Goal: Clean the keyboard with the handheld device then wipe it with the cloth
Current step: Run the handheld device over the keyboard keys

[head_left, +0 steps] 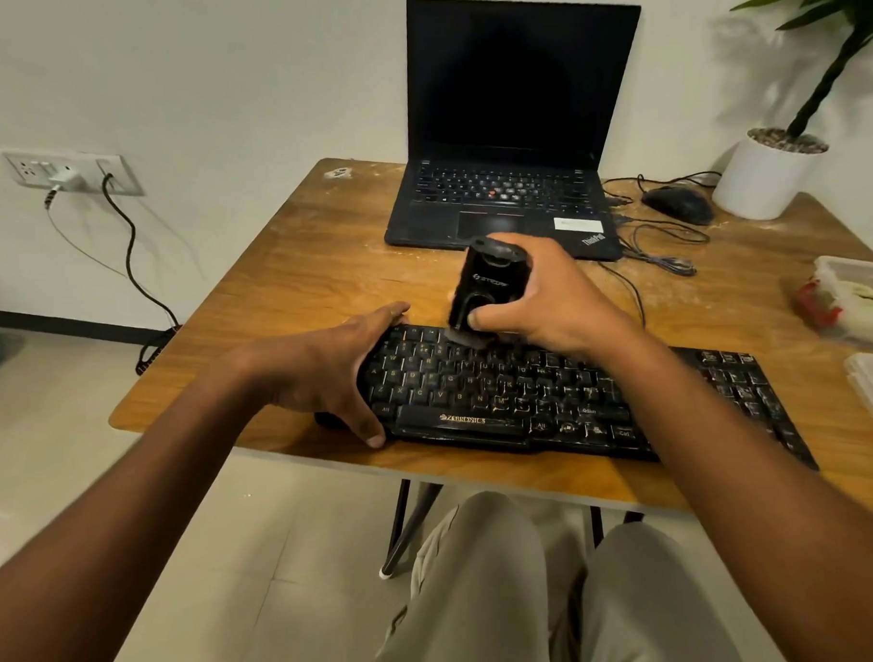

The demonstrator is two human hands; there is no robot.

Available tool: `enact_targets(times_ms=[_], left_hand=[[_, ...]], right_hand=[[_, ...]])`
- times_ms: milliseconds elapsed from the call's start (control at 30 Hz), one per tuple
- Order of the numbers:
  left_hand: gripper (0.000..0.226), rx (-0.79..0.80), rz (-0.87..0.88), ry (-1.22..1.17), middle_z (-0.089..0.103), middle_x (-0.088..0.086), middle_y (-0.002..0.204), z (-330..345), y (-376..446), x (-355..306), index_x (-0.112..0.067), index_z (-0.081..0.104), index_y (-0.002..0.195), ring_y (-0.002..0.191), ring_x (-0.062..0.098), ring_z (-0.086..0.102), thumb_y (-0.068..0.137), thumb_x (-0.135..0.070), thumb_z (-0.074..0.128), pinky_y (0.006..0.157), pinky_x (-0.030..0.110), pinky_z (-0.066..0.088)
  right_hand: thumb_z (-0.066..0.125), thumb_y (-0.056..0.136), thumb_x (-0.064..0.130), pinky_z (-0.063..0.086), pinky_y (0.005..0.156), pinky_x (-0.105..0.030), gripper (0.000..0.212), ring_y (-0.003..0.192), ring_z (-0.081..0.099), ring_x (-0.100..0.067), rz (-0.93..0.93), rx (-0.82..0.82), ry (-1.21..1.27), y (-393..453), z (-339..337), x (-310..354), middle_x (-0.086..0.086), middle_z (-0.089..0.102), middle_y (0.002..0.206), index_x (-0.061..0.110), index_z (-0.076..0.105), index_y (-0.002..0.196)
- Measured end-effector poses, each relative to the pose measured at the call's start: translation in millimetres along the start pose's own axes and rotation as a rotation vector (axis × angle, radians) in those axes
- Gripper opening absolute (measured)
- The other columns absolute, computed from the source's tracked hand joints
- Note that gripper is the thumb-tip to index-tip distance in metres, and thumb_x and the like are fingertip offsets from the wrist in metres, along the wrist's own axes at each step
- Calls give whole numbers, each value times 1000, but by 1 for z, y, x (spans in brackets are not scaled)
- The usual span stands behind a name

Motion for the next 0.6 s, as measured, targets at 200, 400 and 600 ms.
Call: enact_targets(times_ms=[200,400,600], left_hand=[[154,-4,6,-8,25,-9,162,1,2,2,-51,-6,158,137,15,36,49,-28,102,118,41,36],[155,-1,0,1,22,-10,163,1,3,2,-53,-7,157,136,14,33,49,-29,102,118,40,35],[154,-8,-4,7,24,-9,163,0,1,2,-56,-6,156,138,16,35,49,-31,102,118,45,37]], right_hand=[[87,72,13,57,77,-29,48,92,65,-10,56,119,-195,-3,12,-18,8,68,100,35,57,101],[87,70,7,63,75,-40,51,92,69,-18,70,134,-272,-8,-22,-13,4,69,102,30,62,108],[87,70,8,61,86,-45,49,98,68,-18,54,82,-77,-1,18,-13,1,71,105,23,63,111]])
Point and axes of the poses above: each hand's wrist, its own y-axis towards the middle knuckle, its own z-axis out of the palm, x = y × z, the point moved 10 cm from there along y, towards the middle knuckle
